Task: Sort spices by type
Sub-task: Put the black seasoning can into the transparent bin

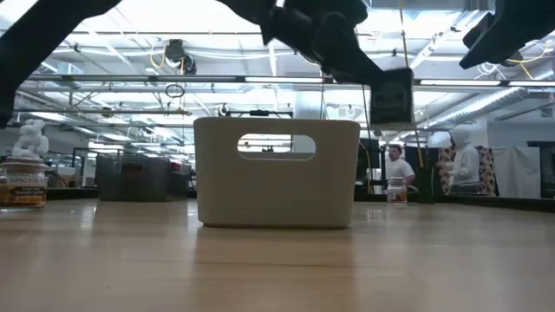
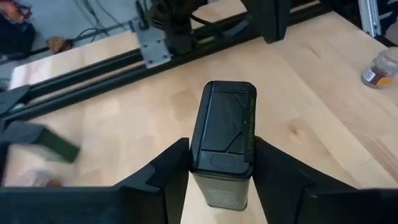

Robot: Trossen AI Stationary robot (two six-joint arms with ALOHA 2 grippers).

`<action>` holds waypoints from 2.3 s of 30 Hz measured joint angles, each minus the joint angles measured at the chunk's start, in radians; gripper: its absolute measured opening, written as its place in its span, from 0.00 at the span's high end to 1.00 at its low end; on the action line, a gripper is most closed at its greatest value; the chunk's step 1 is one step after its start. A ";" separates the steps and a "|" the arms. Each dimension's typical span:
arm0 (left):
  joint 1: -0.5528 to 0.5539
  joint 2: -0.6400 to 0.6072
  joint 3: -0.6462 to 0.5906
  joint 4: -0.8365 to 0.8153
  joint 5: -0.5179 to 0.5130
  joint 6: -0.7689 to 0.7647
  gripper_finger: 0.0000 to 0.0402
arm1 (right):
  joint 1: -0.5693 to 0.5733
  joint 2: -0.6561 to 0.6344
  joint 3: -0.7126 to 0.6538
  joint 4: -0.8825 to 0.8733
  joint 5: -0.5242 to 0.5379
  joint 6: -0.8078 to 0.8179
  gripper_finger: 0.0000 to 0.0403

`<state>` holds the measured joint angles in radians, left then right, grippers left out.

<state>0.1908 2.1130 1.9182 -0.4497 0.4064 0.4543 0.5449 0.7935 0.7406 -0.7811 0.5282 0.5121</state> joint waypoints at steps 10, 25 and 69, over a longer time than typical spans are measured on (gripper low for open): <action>0.095 -0.169 -0.005 -0.256 -0.022 0.032 0.58 | 0.000 0.040 0.000 0.017 0.000 0.022 1.00; 0.348 -0.378 -0.364 -0.158 0.067 0.022 0.62 | 0.000 0.142 0.000 0.038 -0.010 0.082 1.00; 0.458 -0.392 -0.766 0.190 0.007 0.032 0.61 | 0.000 0.159 0.000 0.117 -0.005 0.021 1.00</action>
<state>0.6483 1.7214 1.1519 -0.2596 0.4133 0.4860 0.5449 0.9524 0.7410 -0.6644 0.5228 0.5330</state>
